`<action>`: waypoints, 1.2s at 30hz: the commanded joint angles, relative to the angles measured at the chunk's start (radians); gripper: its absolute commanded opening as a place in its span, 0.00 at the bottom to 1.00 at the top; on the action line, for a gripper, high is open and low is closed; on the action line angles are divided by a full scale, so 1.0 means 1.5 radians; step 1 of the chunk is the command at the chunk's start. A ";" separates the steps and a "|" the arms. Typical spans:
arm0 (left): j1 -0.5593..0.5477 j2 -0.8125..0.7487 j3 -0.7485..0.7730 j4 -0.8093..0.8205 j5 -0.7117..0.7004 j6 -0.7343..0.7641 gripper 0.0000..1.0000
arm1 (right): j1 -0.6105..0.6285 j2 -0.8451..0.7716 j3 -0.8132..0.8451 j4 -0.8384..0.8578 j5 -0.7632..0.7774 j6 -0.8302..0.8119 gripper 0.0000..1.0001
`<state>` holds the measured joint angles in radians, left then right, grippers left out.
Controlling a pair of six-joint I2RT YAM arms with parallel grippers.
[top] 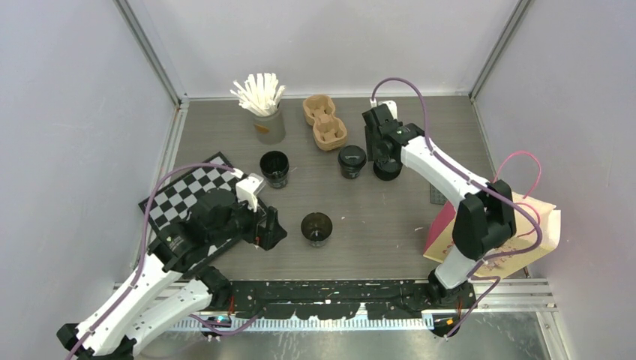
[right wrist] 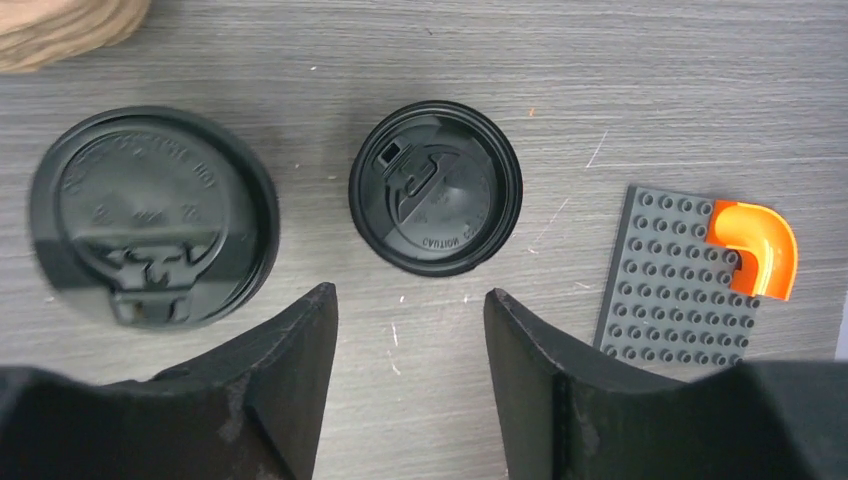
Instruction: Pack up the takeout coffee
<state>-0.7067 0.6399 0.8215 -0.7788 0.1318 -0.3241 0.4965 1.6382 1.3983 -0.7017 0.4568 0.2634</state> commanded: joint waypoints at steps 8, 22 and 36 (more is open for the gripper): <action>-0.001 -0.063 -0.016 0.020 0.001 0.024 1.00 | -0.050 0.133 0.095 0.046 -0.061 0.024 0.45; -0.001 -0.107 -0.023 0.019 -0.016 0.022 1.00 | -0.072 0.216 0.130 0.046 -0.051 0.063 0.42; -0.001 -0.115 -0.023 0.018 -0.017 0.024 1.00 | -0.074 0.238 0.145 0.033 -0.041 0.058 0.39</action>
<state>-0.7067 0.4774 0.7883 -0.7769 0.1127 -0.3054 0.3885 2.0117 1.5684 -0.6521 0.3622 0.3466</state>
